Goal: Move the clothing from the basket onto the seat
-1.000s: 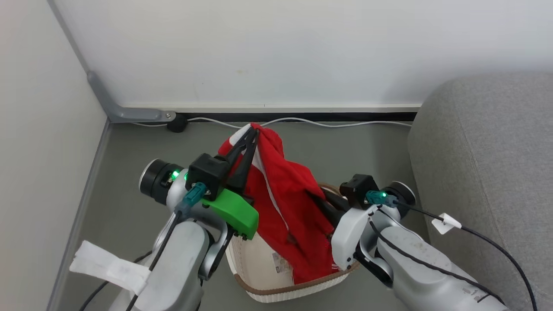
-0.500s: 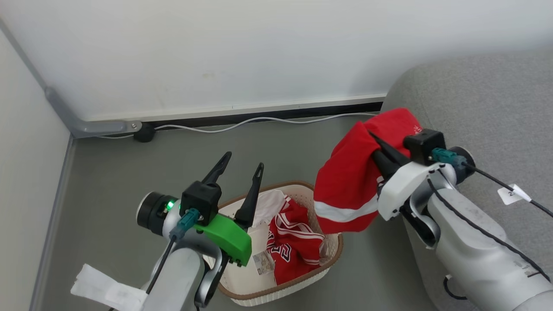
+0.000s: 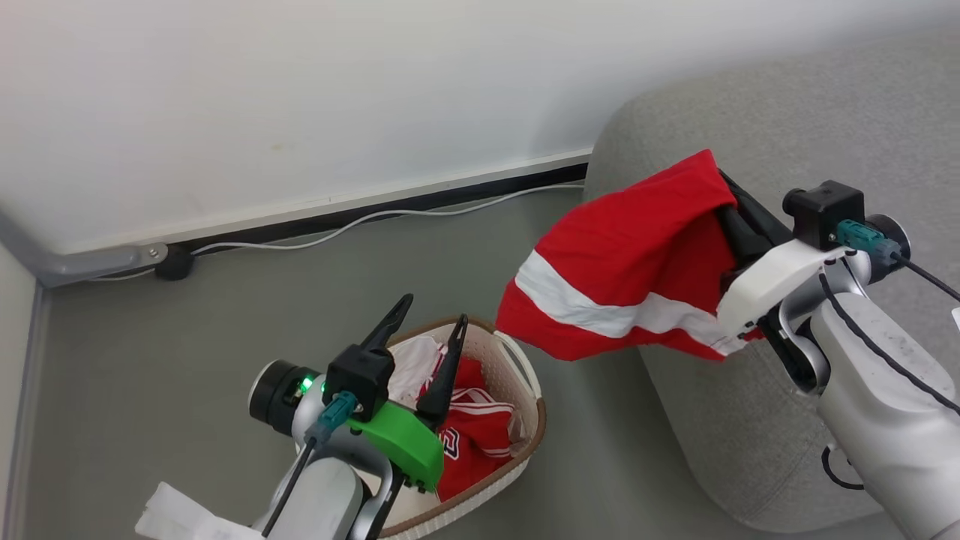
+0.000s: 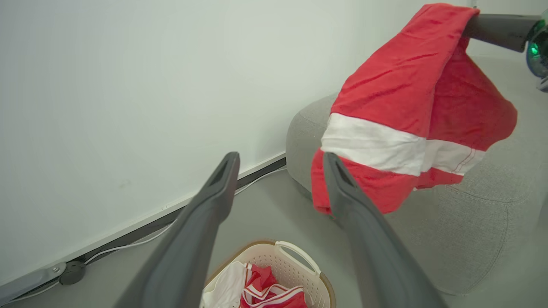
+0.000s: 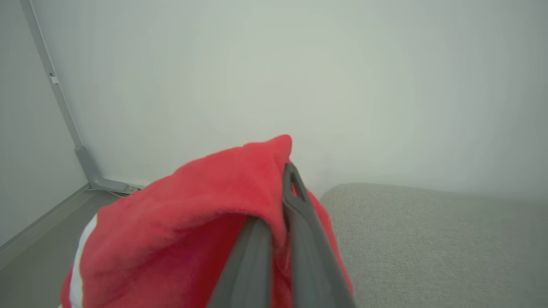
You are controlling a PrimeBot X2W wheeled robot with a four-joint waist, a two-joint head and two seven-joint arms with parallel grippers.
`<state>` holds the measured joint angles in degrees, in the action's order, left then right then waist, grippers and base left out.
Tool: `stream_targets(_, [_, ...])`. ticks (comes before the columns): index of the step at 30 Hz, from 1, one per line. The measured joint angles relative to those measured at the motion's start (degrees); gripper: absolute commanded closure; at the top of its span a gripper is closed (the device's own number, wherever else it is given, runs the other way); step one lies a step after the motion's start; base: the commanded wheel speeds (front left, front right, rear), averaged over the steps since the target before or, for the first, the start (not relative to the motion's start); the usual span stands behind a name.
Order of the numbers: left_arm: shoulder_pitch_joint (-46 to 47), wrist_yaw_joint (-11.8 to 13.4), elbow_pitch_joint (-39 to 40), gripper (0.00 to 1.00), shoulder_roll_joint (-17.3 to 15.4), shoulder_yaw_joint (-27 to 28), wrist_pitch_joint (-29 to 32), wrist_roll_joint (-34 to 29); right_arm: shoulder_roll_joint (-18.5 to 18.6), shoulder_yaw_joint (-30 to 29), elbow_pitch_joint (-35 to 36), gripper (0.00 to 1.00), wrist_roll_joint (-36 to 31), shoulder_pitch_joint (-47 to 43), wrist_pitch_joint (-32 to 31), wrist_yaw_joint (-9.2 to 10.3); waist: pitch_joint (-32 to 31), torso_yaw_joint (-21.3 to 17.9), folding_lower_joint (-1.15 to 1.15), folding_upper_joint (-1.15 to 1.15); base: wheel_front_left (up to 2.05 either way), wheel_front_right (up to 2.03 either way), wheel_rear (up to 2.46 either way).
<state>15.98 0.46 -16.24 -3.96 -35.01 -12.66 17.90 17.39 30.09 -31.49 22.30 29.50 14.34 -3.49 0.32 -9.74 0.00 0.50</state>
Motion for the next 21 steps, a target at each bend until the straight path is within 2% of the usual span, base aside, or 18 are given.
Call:
stream_targets(9, [-0.78,-0.20,0.49,0.00,0.04,-0.51,-0.09,0.00,1.23,-0.41,2.13,1.00,0.56,-1.03,0.07,0.00,0.72,-5.27,0.00,0.00,0.00,0.00,0.00])
stream_targets(21, [-0.74,-0.29,2.01,0.00,0.23,-1.92,-0.57,-0.49,3.38,-2.05,5.34,1.00,1.21,-1.87,0.08,0.11,3.87,-9.57,0.00,0.00,0.00,0.00,0.00])
